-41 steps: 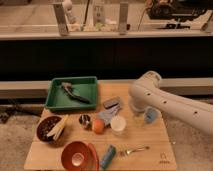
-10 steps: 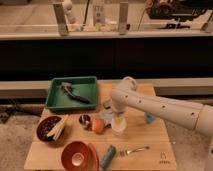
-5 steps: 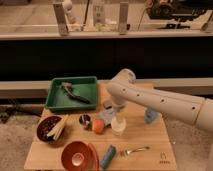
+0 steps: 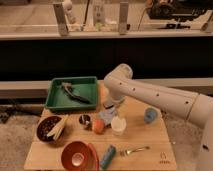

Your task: Wipe tray with towel

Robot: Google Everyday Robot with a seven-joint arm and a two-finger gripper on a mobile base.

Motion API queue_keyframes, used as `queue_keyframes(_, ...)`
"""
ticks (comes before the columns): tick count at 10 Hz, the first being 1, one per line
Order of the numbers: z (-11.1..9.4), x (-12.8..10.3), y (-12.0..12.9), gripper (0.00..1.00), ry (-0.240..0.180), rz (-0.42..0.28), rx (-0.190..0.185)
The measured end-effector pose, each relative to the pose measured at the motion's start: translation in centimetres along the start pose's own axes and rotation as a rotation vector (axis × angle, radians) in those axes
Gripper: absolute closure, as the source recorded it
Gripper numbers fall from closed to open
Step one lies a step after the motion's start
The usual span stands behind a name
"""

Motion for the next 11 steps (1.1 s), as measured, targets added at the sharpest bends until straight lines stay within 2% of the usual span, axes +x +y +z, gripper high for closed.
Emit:
queue_keyframes(1,-0.1,0.2,-0.4,0.20,-0.010,-0.035,0.006)
queue_keyframes(2,-0.2,0.3,-0.7,0.20,-0.024,-0.110,0.015)
queue_keyframes(4,-0.1,-0.3,-1.1,0.20,-0.041,-0.324,0.032)
queue_keyframes(5,0.1,-0.4,-1.0,0.20,-0.046,-0.452,0.038)
queue_keyframes(6,0.5,-0.4,-0.9,0.20,-0.049,-0.532,0.036)
queue_keyframes(9,1.9,0.0,-0.5,0.20,-0.049,-0.666,0.008)
queue_keyframes(11,3.7,0.3,-0.7,0.20,-0.054,-0.701,-0.010)
